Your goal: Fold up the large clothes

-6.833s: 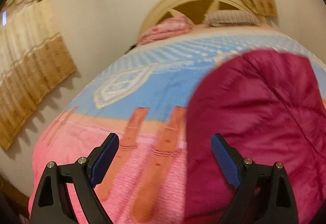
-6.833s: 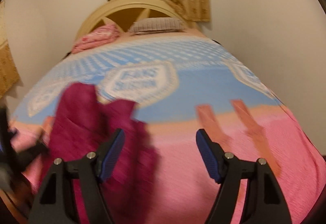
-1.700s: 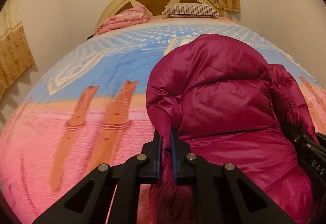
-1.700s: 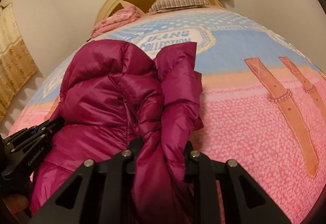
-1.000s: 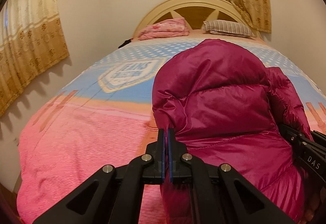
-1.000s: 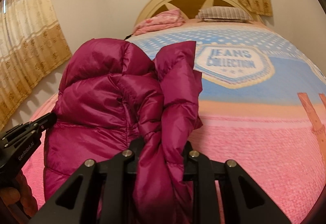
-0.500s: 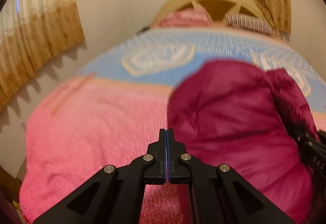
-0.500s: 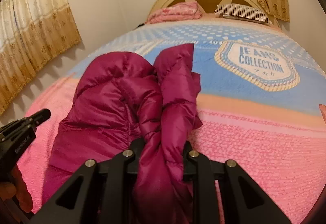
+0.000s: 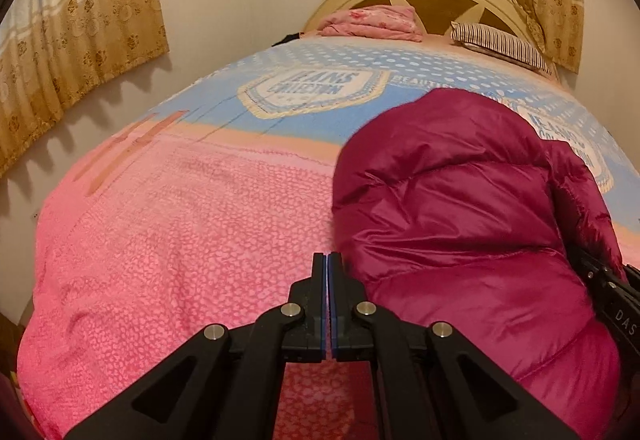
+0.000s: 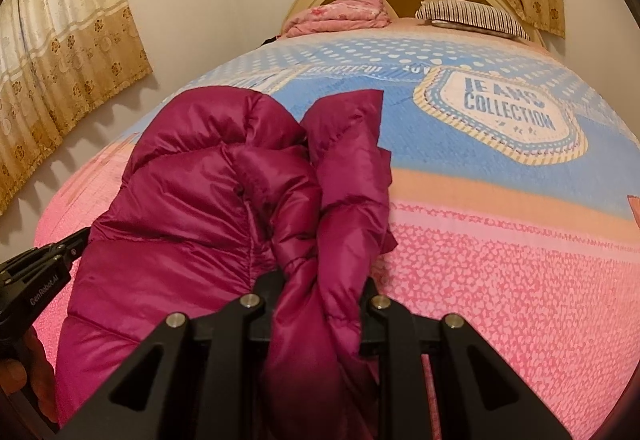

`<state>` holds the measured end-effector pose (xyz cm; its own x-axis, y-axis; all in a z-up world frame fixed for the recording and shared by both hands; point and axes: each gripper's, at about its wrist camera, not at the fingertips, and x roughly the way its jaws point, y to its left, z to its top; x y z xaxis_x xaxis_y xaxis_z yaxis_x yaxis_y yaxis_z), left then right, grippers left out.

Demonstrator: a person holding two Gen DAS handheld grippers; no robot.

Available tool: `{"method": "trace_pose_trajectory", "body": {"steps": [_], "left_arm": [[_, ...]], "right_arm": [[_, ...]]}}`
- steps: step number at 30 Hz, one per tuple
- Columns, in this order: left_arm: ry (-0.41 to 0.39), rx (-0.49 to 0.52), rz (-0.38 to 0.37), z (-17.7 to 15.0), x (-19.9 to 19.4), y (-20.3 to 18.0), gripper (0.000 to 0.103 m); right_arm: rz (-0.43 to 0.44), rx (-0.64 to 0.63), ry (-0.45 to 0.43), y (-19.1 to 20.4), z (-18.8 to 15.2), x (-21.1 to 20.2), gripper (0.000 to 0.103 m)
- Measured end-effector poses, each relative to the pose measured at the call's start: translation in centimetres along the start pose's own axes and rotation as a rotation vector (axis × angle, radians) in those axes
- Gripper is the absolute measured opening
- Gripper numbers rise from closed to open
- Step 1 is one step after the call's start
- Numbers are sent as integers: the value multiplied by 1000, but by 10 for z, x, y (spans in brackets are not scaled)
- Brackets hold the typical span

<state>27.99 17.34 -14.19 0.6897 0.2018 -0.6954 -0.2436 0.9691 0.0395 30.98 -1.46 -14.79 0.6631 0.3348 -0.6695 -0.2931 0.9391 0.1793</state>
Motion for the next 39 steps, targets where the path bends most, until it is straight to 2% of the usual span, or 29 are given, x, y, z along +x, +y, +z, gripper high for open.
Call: {"method": "trace_pose_trajectory", "body": {"steps": [5,10,21,33,37,39], "left_arm": [[32,-17,22,-1,10,-5,1],[46,-33,-11,0,15,-6,1],[48,-46,-36,3,16,-8,1],[36,-40,-22,1,8,-9,2],[8,-13,3,1,2,-14,11],[12,-28,20,2,3,-12,25]], "right_arm": [[-5,8,9,-1,-2,2,24],[-14,10,14,-1,-2,5,27],[-19,28,36,-5,-1,9,37],[-14,37,36,-8,-1,9,40],[-13,37,36,-8,-1,9,41],[-13,35,37,-8,-1,9,41]]}}
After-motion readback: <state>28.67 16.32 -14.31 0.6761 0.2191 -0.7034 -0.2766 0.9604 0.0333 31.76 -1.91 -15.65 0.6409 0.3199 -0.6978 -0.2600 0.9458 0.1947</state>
